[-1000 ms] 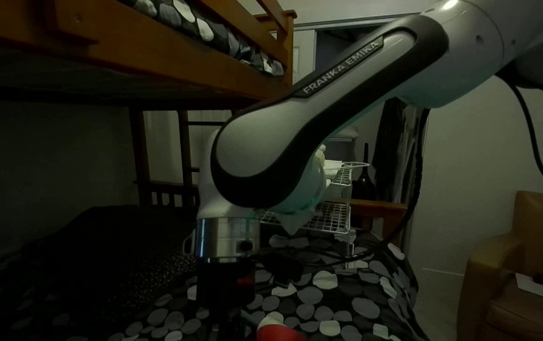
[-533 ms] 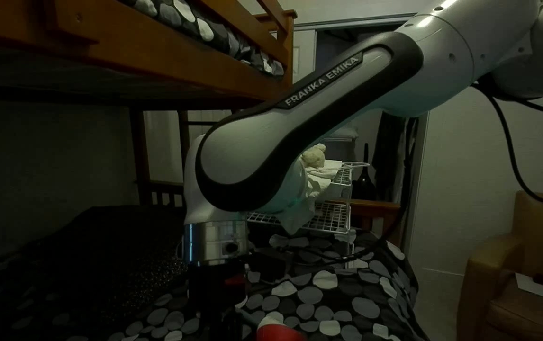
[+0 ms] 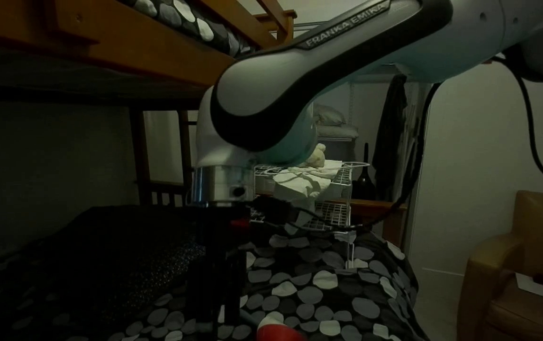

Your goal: Move the basket to the left

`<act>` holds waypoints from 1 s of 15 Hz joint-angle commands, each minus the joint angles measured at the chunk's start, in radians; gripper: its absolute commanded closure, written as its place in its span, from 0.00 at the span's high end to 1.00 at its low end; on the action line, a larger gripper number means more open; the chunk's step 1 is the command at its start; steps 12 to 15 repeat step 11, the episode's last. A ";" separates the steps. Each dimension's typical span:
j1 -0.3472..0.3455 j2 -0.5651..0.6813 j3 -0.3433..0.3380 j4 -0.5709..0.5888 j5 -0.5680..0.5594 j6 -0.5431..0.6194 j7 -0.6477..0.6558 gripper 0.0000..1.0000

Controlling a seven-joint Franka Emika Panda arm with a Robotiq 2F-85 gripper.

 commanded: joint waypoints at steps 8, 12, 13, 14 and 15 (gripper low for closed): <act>-0.194 -0.359 -0.200 -0.402 -0.064 0.188 0.102 1.00; -0.204 -0.311 -0.212 -0.350 -0.048 0.167 0.066 1.00; -0.204 -0.311 -0.212 -0.350 -0.048 0.167 0.066 1.00; -0.204 -0.311 -0.212 -0.350 -0.048 0.167 0.066 1.00; -0.204 -0.311 -0.212 -0.350 -0.048 0.167 0.066 1.00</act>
